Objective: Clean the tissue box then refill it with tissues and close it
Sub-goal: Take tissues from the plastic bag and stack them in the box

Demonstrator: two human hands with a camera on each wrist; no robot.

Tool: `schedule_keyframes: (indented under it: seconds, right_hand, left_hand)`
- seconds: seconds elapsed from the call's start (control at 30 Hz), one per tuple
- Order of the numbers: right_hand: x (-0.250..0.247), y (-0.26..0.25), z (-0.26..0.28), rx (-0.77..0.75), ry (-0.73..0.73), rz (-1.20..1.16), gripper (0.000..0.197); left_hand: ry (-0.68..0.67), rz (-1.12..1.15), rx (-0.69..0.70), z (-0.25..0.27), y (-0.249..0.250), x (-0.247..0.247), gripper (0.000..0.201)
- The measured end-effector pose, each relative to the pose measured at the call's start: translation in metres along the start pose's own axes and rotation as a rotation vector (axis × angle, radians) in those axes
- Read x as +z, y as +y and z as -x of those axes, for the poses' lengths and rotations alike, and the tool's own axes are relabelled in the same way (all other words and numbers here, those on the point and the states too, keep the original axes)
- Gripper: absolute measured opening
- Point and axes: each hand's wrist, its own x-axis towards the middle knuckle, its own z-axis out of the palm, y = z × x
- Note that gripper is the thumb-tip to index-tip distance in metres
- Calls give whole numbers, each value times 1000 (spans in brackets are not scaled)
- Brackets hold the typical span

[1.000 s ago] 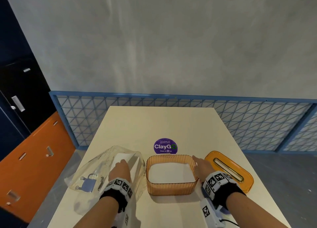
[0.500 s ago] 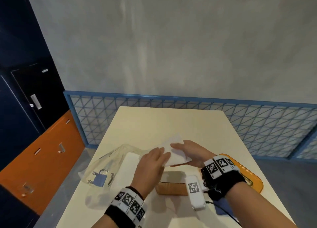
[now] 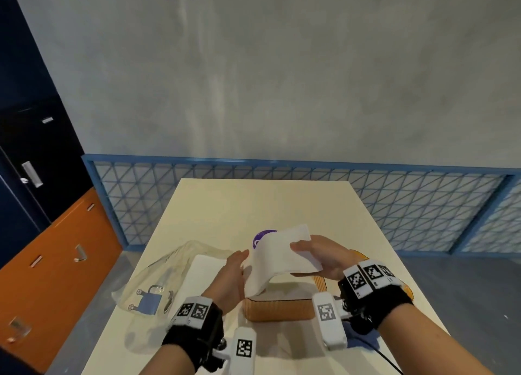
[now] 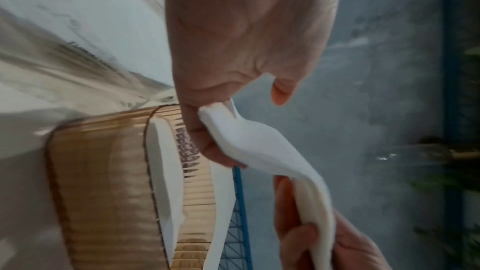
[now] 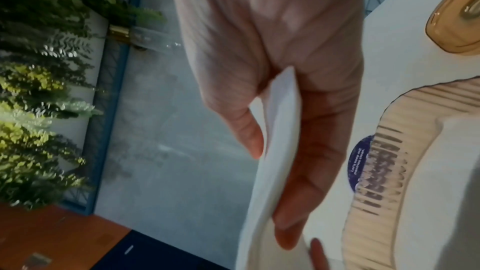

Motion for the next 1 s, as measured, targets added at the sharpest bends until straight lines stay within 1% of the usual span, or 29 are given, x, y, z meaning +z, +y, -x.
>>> schedule_keyframes:
  seconds: [0.07, 0.1, 0.13, 0.2, 0.23, 0.33, 0.37, 0.4, 0.43, 0.5, 0.53, 0.57, 0.6, 0.67, 0.73, 0.87, 0.93, 0.97, 1.0]
  right_hand:
    - [-5, 5, -5, -4, 62, 22, 26]
    - [-8, 7, -8, -11, 92, 20, 27]
    - [-11, 7, -9, -19, 111, 14, 25]
    - [-16, 10, -11, -14, 124, 43, 15]
    - [-18, 11, -12, -6, 146, 73, 14]
    - [-26, 24, -23, 4, 271, 184, 24]
    - [-27, 29, -28, 8, 321, 260, 22]
    - [-26, 32, -31, 12, 376, 379, 14]
    - [-25, 34, -33, 28, 431, 526, 10]
    - [-22, 40, -37, 54, 514, 738, 32]
    - [-21, 45, -40, 67, 527, 811, 37]
    - [-21, 50, -43, 76, 534, 879, 37]
    - [-20, 54, -47, 79, 539, 931, 32]
    - [-15, 59, -52, 51, 545, 969, 9]
    - [-13, 66, -57, 22, 554, 982, 26]
    - [-8, 73, -52, -51, 518, 1107, 39]
    - [-8, 78, -48, -168, 535, 1261, 46]
    - [-8, 79, -46, -243, 549, 1325, 49]
    - [-8, 80, -45, -306, 530, 1361, 49]
  left_hand:
    - [87, -151, 75, -4, 4, 3, 59]
    - [130, -227, 114, -7, 5, 4, 61]
    - [165, -285, 156, -9, 5, 5, 60]
    - [237, -378, 221, -15, 6, 6, 57]
    - [276, -425, 239, -18, 6, 7, 56]
    - [355, -661, 281, -29, 2, 9, 57]
    - [378, -753, 288, -31, -1, 10, 58]
    - [395, -830, 293, -35, -6, 10, 59]
    - [415, -907, 282, -39, -11, 10, 59]
    - [475, -1143, 236, -45, -20, 10, 58]
    - [504, -1278, 214, -48, -24, 10, 58]
    - [518, -1389, 189, -50, -27, 11, 59]
    - [518, -1471, 169, -51, -29, 11, 61]
    - [504, -1591, 148, -54, -33, 12, 65]
    - [480, -1675, 155, -57, -36, 12, 67]
    - [468, -1827, 240, -56, -38, 11, 71]
    - [470, -1893, 323, -56, -36, 11, 67]
    - [445, -1917, 372, -56, -36, 11, 63]
    - [383, -1939, 412, -58, -37, 13, 59]
